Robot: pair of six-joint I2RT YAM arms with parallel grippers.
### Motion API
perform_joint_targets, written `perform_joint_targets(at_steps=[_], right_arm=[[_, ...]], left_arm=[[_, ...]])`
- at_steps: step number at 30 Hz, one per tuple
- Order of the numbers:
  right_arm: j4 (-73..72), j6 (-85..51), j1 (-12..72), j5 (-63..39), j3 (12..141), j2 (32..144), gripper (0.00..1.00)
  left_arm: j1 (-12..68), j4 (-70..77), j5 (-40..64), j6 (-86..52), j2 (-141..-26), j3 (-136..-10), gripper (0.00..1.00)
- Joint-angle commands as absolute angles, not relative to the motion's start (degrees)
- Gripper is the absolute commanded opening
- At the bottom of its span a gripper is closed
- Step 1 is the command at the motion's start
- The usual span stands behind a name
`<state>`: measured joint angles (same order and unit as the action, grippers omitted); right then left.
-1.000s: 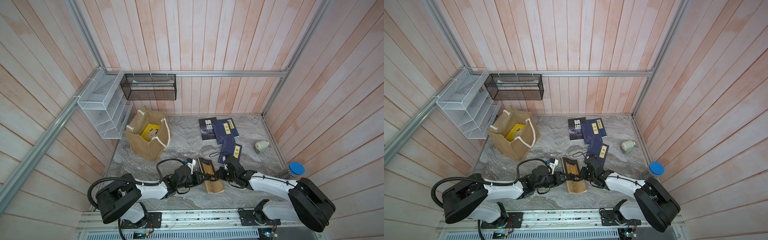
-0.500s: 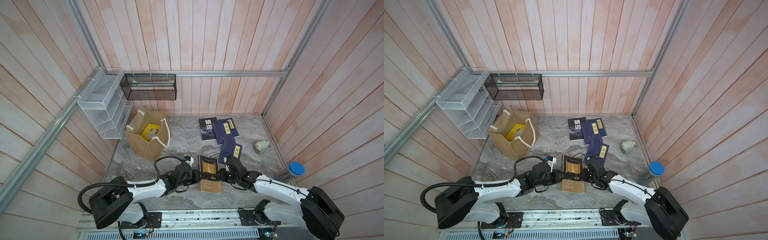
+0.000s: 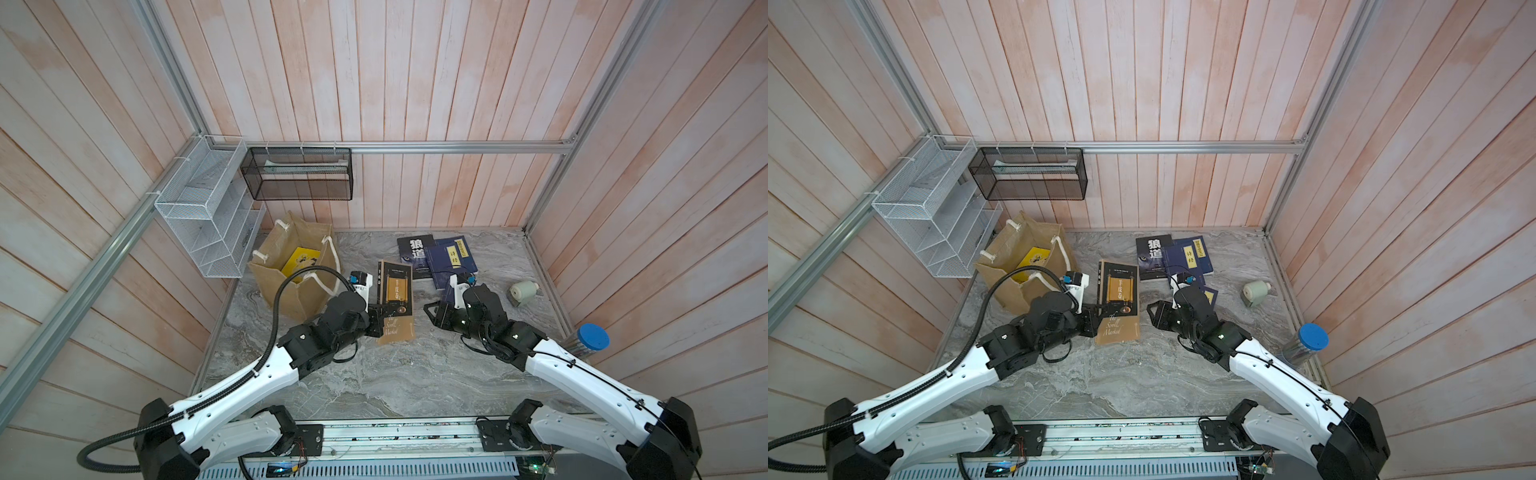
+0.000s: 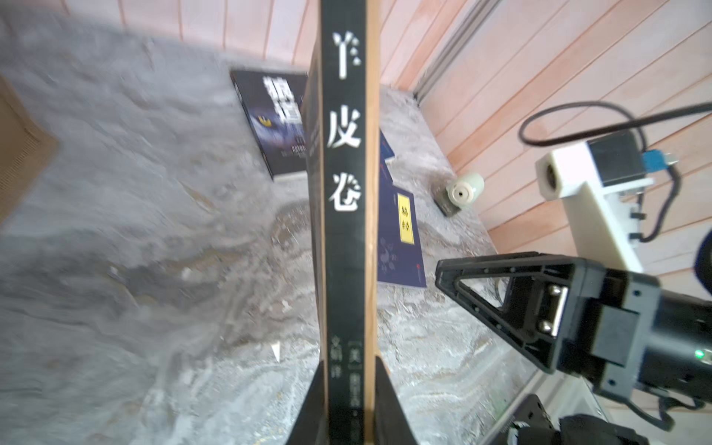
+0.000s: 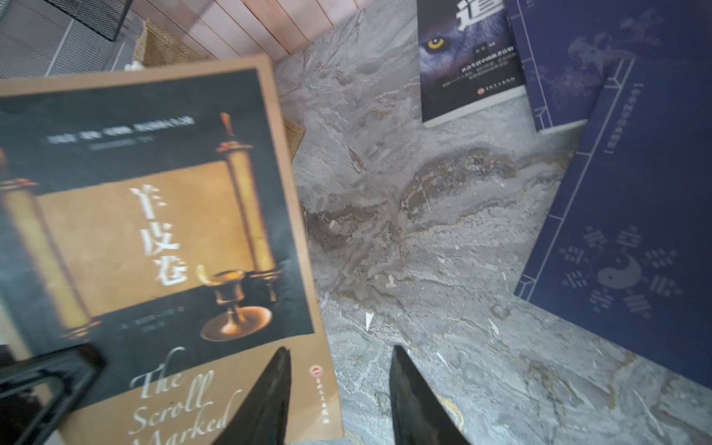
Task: Put the books into the canvas bag
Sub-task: Pick up the book from the center of the board, then place the book in the canvas bag.
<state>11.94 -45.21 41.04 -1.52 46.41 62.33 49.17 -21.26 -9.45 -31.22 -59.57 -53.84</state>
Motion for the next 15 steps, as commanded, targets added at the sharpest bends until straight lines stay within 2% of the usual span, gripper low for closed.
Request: perform_joint_targets(at_steps=[1,8,15], right_arm=[[10.64,-42.26,41.4,-2.0,50.87,66.76,0.44],[6.27,-39.22,41.6,-7.58,65.57,81.56,0.45],[6.0,-38.33,43.39,-11.92,83.88,96.58,0.48]], left_arm=[[48.96,-25.91,-19.63,-19.18,-55.12,-59.57,0.0],[48.96,-27.97,-30.51,-8.79,-49.31,-65.59,0.0],[48.96,-20.77,-35.43,-2.69,-43.98,-65.34,0.0]])
